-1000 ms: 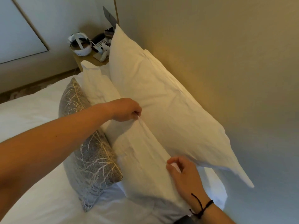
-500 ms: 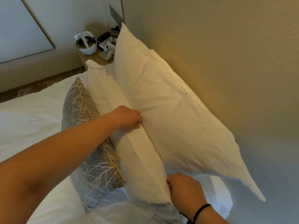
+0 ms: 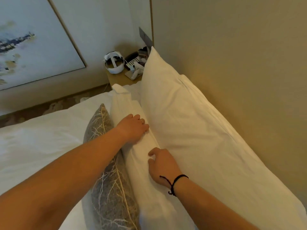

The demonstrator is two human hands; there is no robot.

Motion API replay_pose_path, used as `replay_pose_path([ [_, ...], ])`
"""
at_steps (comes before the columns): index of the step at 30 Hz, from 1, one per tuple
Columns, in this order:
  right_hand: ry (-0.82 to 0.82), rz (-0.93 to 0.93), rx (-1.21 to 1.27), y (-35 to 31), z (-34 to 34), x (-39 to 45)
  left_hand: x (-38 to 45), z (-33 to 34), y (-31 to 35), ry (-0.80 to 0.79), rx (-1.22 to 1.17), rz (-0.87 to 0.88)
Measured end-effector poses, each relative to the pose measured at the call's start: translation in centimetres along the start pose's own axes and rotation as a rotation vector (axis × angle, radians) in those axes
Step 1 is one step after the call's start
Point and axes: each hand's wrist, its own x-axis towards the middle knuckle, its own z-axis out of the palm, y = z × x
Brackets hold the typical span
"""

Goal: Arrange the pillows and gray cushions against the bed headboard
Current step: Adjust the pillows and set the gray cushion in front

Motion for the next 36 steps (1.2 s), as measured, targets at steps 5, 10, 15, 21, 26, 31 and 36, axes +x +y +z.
replay_pose_path([
  [5, -0.119, 0.223, 0.684, -2.7, -0.9, 7.1, 1.9, 0.2, -3.9, -0.004, 0.070, -0.035],
  [10, -0.094, 0.280, 1.056, -4.2, -0.6, 10.7, 3.8, 0.3, -6.5, -0.005, 0.120, 0.033],
  [15, 0.023, 0.258, 0.857, -4.6, -0.6, 12.6, 5.6, -0.1, -9.5, 0.041, 0.154, -0.032],
  [21, -0.029, 0.237, 0.912, -5.3, -1.2, 13.3, 7.6, -0.9, -14.3, -0.070, 0.067, -0.279],
  [26, -0.036, 0.234, 1.053, -4.9, -1.6, 14.3, 8.4, -1.1, -17.1, 0.007, -0.095, -0.402],
  [31, -0.043, 0.149, 0.842, -4.3, -1.4, 14.5, 10.4, -2.5, -19.6, 0.146, -0.281, -0.536],
  [36, 0.012, 0.032, 0.765, -4.1, -1.0, 14.2, 12.2, -3.0, -19.4, 0.365, -0.618, -0.652],
])
